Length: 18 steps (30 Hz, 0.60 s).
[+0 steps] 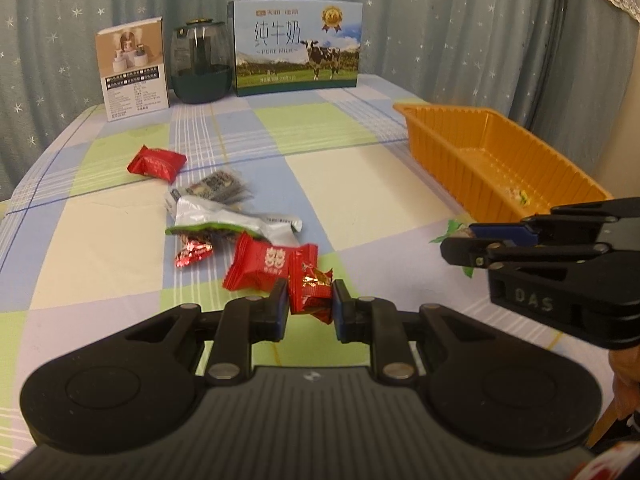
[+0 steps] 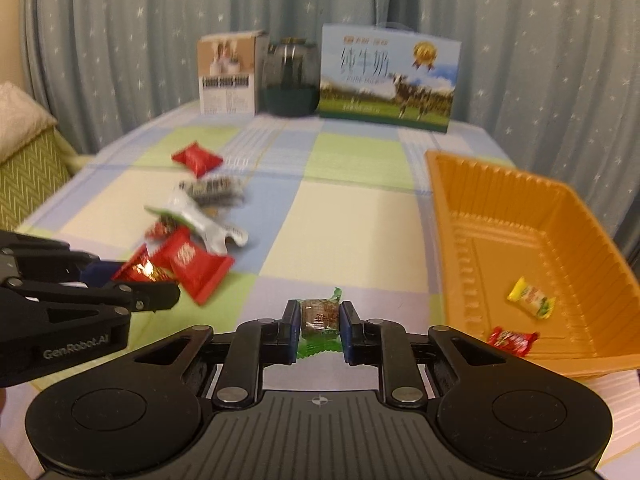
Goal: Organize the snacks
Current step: 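Carry both candies over the orange tray and open both tools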
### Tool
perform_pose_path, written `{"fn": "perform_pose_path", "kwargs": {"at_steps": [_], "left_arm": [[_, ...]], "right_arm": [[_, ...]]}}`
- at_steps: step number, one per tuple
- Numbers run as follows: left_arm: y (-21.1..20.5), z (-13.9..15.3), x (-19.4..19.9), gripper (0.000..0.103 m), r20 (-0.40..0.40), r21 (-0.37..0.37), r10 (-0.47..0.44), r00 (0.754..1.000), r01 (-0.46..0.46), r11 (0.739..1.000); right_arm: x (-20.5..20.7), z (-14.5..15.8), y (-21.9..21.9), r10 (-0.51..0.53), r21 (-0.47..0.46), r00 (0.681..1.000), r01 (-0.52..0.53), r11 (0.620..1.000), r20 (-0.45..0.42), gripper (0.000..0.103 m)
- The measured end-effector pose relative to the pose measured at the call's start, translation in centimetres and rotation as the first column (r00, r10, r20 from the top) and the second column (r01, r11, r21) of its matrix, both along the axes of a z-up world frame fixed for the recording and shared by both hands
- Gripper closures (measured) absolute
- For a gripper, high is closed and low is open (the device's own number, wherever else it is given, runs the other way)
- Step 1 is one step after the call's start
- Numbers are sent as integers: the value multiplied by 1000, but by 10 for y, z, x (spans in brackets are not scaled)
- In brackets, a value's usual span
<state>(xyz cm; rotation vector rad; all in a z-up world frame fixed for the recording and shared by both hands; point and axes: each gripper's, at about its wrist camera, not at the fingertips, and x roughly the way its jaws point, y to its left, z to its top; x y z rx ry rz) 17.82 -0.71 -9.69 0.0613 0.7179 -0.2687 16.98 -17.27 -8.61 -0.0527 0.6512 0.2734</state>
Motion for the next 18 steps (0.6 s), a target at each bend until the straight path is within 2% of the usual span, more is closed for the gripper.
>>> {"fn": "perform_pose_path", "kwargs": {"at_steps": [9, 18], "left_arm": [[-28, 27, -1, 83, 35, -18, -30, 999, 31, 999], [-88, 49, 17, 83, 67, -64, -114, 991, 118, 991]], "right_arm": [[-13, 36, -36, -78, 21, 995, 76, 997, 70, 82], [-5, 55, -102, -221, 35, 970, 219, 975, 98, 82]]}}
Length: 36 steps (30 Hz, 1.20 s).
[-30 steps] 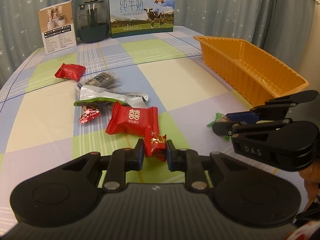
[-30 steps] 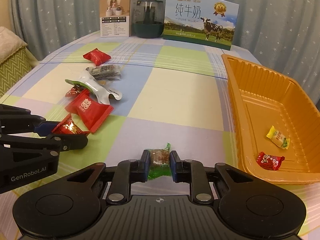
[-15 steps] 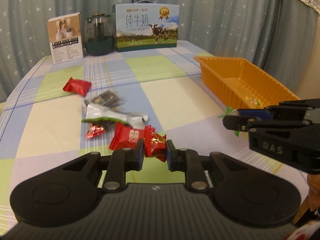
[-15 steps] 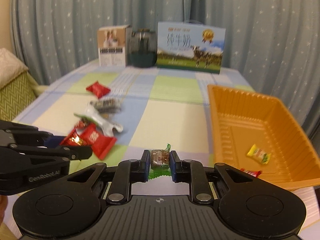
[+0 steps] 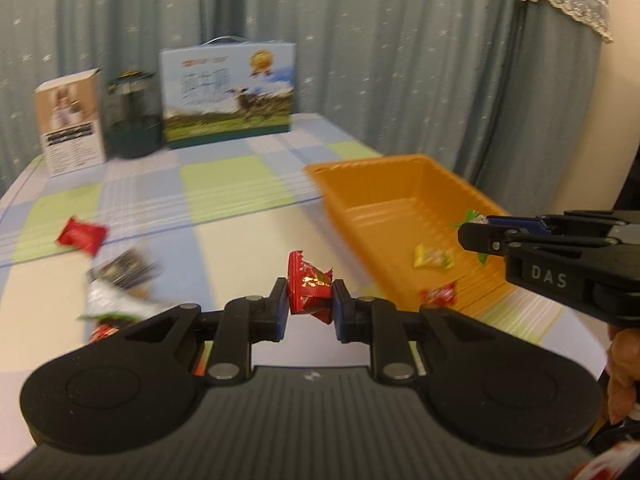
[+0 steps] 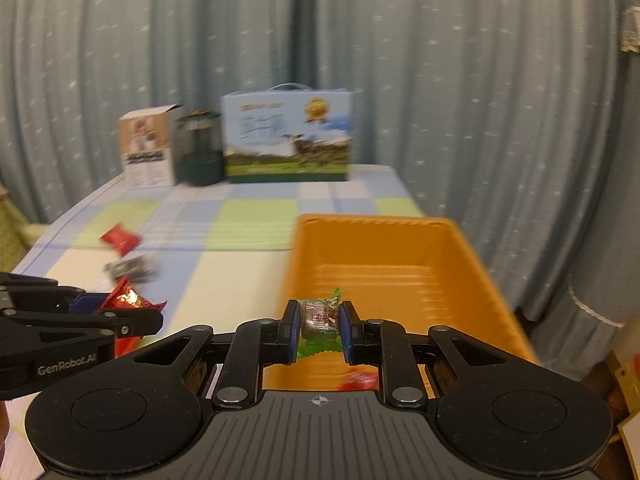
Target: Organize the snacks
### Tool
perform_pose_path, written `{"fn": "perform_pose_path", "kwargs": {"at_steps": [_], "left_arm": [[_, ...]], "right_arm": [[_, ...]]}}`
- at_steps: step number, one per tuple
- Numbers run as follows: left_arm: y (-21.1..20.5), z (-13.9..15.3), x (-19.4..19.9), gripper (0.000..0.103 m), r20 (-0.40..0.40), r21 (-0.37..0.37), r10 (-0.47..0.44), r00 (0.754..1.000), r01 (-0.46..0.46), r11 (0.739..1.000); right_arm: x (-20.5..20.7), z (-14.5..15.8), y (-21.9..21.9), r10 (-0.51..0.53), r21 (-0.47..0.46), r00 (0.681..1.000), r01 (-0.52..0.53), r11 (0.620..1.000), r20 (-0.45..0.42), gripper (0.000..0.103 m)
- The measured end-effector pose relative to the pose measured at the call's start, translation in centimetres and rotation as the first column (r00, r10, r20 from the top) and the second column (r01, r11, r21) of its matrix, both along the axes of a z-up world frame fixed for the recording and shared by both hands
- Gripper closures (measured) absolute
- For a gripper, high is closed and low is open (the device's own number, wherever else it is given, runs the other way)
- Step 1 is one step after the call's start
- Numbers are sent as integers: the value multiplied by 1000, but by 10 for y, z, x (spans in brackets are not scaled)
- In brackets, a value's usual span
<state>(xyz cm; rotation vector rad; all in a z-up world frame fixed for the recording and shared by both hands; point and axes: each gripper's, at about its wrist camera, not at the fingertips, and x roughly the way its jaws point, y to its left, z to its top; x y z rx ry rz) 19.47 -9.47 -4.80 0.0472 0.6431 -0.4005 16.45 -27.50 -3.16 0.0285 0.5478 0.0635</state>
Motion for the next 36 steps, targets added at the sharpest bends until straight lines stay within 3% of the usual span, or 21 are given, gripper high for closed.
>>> {"fn": "perform_pose_path", "kwargs": {"at_steps": [8, 18, 23, 27, 36], "left_arm": [[-58, 8, 22, 83, 18, -26, -88, 996, 89, 996], [-90, -11, 45, 83, -12, 6, -150, 989, 150, 989], [-95, -22, 55, 82, -41, 0, -167, 985, 167, 986], [-94, -26, 58, 72, -44, 17, -168, 985, 169, 985], [-60, -22, 53, 70, -32, 28, -88, 996, 89, 996]], "right_arm": [[15, 2, -50, -102, 34, 995, 101, 994, 8, 82], [25, -8, -73, -143, 79, 989, 146, 986, -36, 82], [27, -10, -76, -151, 79, 987, 154, 985, -47, 82], [29, -12, -80, -162, 94, 985, 167, 982, -58, 82], [30, -14, -77, -149, 113, 986, 156, 981, -69, 82]]}}
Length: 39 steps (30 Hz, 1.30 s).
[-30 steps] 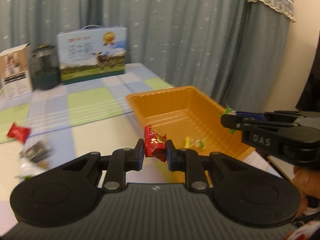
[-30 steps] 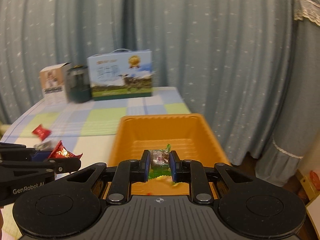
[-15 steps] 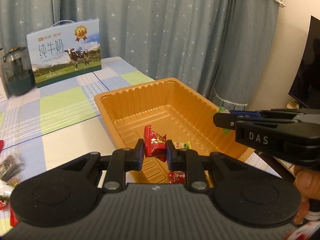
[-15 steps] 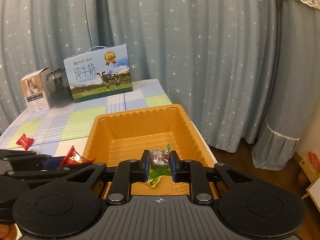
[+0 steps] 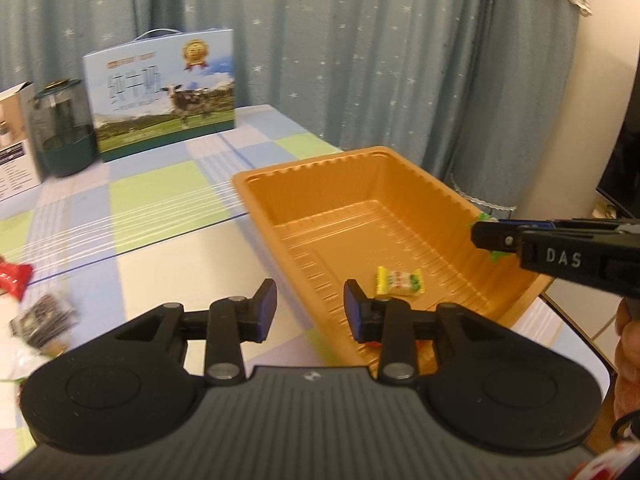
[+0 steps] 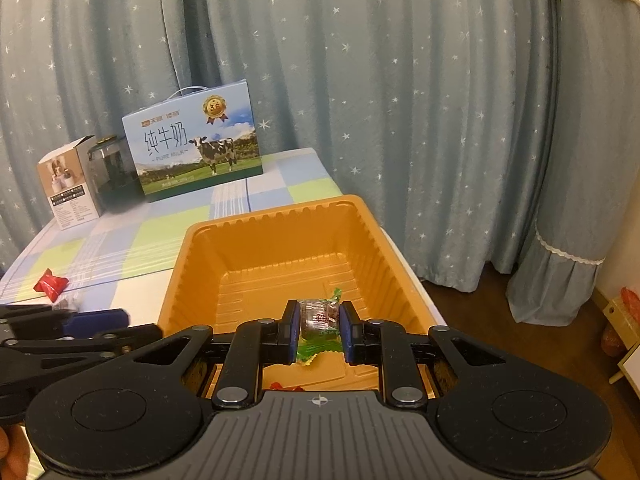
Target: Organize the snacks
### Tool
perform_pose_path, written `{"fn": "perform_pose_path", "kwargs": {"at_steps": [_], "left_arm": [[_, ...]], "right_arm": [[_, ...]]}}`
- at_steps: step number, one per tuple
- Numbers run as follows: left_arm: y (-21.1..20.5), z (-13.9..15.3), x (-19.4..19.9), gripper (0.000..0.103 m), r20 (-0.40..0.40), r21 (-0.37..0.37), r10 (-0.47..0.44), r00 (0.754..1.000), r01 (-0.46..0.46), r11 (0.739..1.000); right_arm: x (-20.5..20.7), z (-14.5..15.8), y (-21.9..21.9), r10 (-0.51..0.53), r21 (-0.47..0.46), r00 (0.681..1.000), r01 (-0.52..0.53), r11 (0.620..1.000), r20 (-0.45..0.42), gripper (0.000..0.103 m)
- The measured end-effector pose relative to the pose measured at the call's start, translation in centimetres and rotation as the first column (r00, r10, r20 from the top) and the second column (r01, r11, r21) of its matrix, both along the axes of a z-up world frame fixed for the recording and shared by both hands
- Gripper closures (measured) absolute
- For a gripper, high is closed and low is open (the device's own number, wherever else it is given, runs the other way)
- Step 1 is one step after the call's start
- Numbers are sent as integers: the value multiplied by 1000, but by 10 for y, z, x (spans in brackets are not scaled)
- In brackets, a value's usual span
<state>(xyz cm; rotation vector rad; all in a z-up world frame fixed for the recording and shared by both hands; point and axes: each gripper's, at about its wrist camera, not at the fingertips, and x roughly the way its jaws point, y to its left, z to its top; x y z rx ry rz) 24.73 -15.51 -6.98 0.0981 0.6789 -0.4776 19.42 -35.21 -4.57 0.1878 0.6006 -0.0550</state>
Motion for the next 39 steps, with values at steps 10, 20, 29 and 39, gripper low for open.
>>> {"fn": "perform_pose_path", "kwargs": {"at_steps": [10, 20, 29, 39], "left_arm": [[17, 3, -5, 69, 2, -9, 24, 1000, -24, 1000], [24, 0, -8, 53, -6, -9, 45, 999, -45, 999], [44, 2, -18, 42, 0, 2, 78, 997, -78, 997], [99, 4, -46, 28, 9, 18, 186, 983, -186, 982]], "right_arm": [[1, -2, 10, 22, 13, 1000, -22, 1000, 6, 82], [3, -2, 10, 24, 43, 1000, -24, 999, 2, 57], [-3, 2, 12, 2, 32, 999, -4, 999, 42, 57], [-12, 10, 49, 112, 6, 987, -113, 994, 117, 57]]}}
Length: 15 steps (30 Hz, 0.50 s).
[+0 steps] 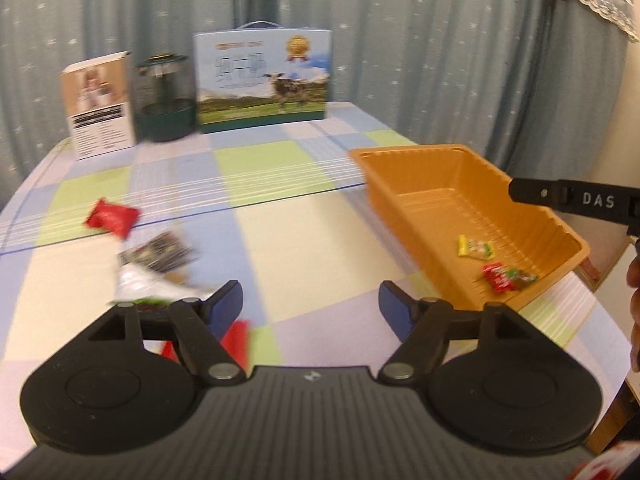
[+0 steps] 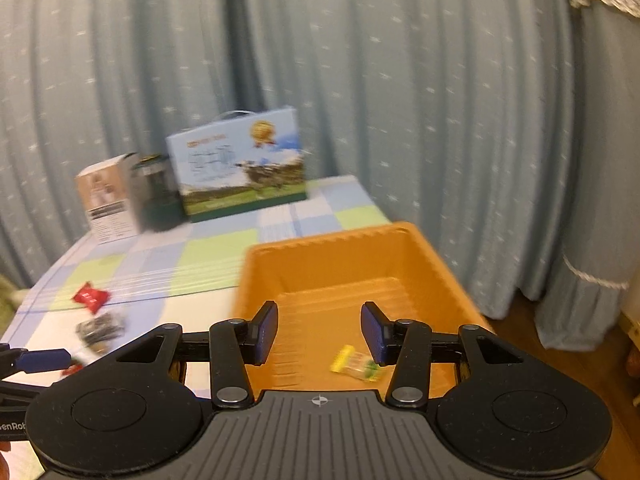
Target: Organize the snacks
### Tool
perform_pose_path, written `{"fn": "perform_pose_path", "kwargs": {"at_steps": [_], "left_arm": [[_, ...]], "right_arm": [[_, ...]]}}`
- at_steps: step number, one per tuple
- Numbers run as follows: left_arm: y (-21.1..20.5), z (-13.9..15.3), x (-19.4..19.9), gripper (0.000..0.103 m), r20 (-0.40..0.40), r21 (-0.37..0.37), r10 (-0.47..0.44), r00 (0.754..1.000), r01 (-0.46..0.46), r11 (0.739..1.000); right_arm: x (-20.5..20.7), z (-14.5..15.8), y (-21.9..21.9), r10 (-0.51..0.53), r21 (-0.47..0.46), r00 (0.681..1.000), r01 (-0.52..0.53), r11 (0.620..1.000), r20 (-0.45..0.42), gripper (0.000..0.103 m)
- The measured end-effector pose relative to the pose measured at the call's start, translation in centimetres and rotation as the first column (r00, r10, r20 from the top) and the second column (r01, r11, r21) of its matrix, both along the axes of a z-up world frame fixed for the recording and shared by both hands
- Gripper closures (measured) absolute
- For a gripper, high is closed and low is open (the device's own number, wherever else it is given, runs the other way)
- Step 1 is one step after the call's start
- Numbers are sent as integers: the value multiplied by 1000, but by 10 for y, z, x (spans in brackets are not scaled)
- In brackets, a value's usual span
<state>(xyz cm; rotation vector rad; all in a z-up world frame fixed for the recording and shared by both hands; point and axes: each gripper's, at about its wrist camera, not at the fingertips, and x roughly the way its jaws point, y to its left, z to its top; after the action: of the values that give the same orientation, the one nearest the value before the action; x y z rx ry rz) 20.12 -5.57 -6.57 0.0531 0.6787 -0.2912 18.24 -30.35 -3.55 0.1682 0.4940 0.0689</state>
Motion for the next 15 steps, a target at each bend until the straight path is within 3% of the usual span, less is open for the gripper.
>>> {"fn": "perform_pose_path", "kwargs": {"at_steps": [15], "left_arm": [[101, -10, -27, 20, -9, 82, 137, 991, -135, 987]], "right_arm": [[0, -22, 99, 266, -59, 963, -269, 961, -51, 56]]}}
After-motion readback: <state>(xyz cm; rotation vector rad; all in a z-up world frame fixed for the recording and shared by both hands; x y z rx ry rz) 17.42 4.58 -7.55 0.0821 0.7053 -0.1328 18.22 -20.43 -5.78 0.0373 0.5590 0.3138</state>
